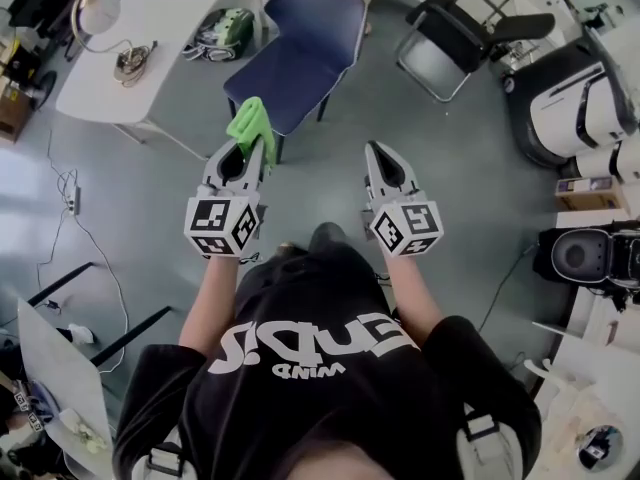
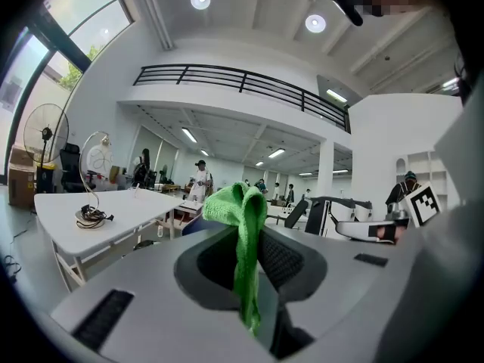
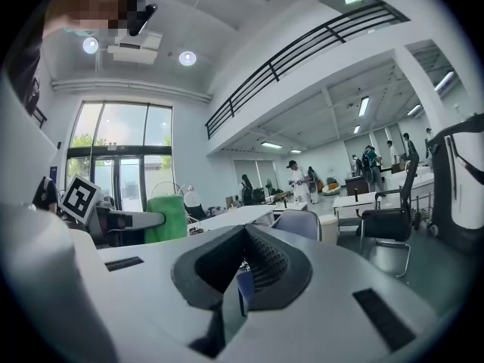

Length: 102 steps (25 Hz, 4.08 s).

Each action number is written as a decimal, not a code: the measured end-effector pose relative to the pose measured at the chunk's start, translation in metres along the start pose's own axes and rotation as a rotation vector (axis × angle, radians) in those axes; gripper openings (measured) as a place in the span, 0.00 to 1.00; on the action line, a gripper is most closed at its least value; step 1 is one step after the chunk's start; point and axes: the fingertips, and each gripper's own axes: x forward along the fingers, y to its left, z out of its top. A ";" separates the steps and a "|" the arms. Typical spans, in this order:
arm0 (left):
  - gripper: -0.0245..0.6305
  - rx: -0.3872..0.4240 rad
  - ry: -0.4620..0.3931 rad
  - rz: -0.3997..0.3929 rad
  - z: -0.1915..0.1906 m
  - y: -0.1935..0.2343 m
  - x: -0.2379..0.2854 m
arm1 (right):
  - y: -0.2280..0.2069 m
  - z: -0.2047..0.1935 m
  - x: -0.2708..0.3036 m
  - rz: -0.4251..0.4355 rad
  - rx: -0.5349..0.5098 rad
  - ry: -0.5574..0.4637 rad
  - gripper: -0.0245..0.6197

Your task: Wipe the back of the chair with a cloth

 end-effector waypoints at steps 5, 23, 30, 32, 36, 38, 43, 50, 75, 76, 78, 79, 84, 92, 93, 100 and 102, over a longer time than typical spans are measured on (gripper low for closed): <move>0.13 0.017 -0.009 0.001 0.007 0.022 0.009 | 0.002 0.004 0.020 -0.030 -0.008 -0.007 0.01; 0.13 0.022 0.002 -0.009 0.016 0.084 0.116 | -0.040 0.004 0.154 -0.036 -0.022 0.006 0.01; 0.13 0.014 0.012 0.008 0.036 0.111 0.190 | -0.084 0.025 0.228 0.001 -0.019 0.037 0.01; 0.13 0.015 0.015 0.011 0.042 0.120 0.215 | -0.099 0.032 0.251 0.010 -0.012 0.037 0.01; 0.13 0.022 0.008 0.015 0.057 0.133 0.266 | -0.129 0.045 0.292 0.021 -0.006 0.032 0.01; 0.13 0.029 0.004 0.016 0.063 0.138 0.290 | -0.146 0.049 0.309 0.018 0.007 0.031 0.01; 0.13 0.046 0.000 0.010 0.075 0.151 0.341 | -0.177 0.057 0.344 0.016 0.014 0.029 0.01; 0.13 0.058 0.015 -0.017 0.077 0.177 0.371 | -0.184 0.055 0.374 -0.026 0.027 0.023 0.01; 0.13 0.071 0.108 -0.244 0.030 0.261 0.480 | -0.195 0.022 0.444 -0.364 0.113 -0.074 0.01; 0.13 0.070 0.109 -0.244 0.025 0.263 0.485 | -0.199 0.017 0.446 -0.367 0.110 -0.070 0.01; 0.13 0.071 0.108 -0.245 0.016 0.265 0.495 | -0.206 0.008 0.453 -0.365 0.100 -0.057 0.01; 0.13 0.073 0.107 -0.244 0.011 0.266 0.500 | -0.209 0.003 0.457 -0.361 0.094 -0.050 0.01; 0.13 0.085 0.108 -0.241 -0.019 0.273 0.524 | -0.220 -0.028 0.468 -0.342 0.083 -0.027 0.01; 0.13 0.070 0.116 -0.244 -0.078 0.279 0.566 | -0.250 -0.074 0.481 -0.355 0.057 -0.012 0.01; 0.13 0.069 0.113 -0.246 -0.083 0.280 0.571 | -0.253 -0.078 0.483 -0.358 0.061 -0.017 0.01; 0.13 0.092 0.114 -0.212 -0.108 0.294 0.607 | -0.260 -0.084 0.489 -0.383 0.085 -0.029 0.02; 0.13 0.087 0.133 -0.185 -0.117 0.302 0.617 | -0.256 -0.082 0.484 -0.381 0.099 -0.038 0.02</move>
